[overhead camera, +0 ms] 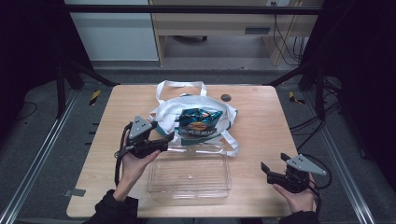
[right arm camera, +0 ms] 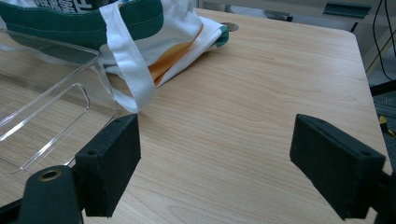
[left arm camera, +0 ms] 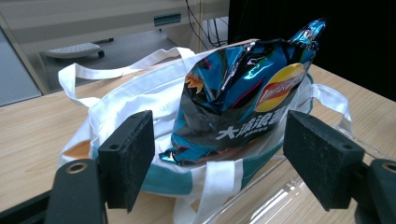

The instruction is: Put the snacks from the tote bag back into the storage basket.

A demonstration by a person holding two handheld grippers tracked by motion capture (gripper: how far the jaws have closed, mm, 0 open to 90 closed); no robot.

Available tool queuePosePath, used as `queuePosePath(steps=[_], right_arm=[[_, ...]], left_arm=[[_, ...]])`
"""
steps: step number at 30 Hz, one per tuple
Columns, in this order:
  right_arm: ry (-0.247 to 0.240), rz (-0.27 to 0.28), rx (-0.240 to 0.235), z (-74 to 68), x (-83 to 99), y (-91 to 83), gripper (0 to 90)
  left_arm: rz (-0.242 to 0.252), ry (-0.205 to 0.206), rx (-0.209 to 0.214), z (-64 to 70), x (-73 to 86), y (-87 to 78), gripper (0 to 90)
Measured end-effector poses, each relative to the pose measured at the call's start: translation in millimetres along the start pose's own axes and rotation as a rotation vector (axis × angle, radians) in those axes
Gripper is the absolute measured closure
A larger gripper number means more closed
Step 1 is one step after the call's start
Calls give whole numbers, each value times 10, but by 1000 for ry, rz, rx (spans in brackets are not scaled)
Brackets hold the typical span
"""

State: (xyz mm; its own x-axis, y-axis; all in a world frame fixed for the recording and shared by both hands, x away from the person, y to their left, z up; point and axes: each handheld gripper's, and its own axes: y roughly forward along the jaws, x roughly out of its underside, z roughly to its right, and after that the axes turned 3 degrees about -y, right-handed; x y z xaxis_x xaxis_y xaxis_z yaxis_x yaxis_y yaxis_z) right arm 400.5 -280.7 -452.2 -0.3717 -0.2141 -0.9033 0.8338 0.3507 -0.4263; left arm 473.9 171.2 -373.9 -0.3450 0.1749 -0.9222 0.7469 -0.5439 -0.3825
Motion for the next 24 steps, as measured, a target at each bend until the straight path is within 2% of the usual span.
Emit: queuePosePath(steps=[10,24], right_arm=[[0,-1,-1,-3,-4,3,166],[3,0,-3,-4,-7,6,166]], left_arm=[[-5,10,4,34,-78,180,292],[-16,36,1,78,-150,343,359]])
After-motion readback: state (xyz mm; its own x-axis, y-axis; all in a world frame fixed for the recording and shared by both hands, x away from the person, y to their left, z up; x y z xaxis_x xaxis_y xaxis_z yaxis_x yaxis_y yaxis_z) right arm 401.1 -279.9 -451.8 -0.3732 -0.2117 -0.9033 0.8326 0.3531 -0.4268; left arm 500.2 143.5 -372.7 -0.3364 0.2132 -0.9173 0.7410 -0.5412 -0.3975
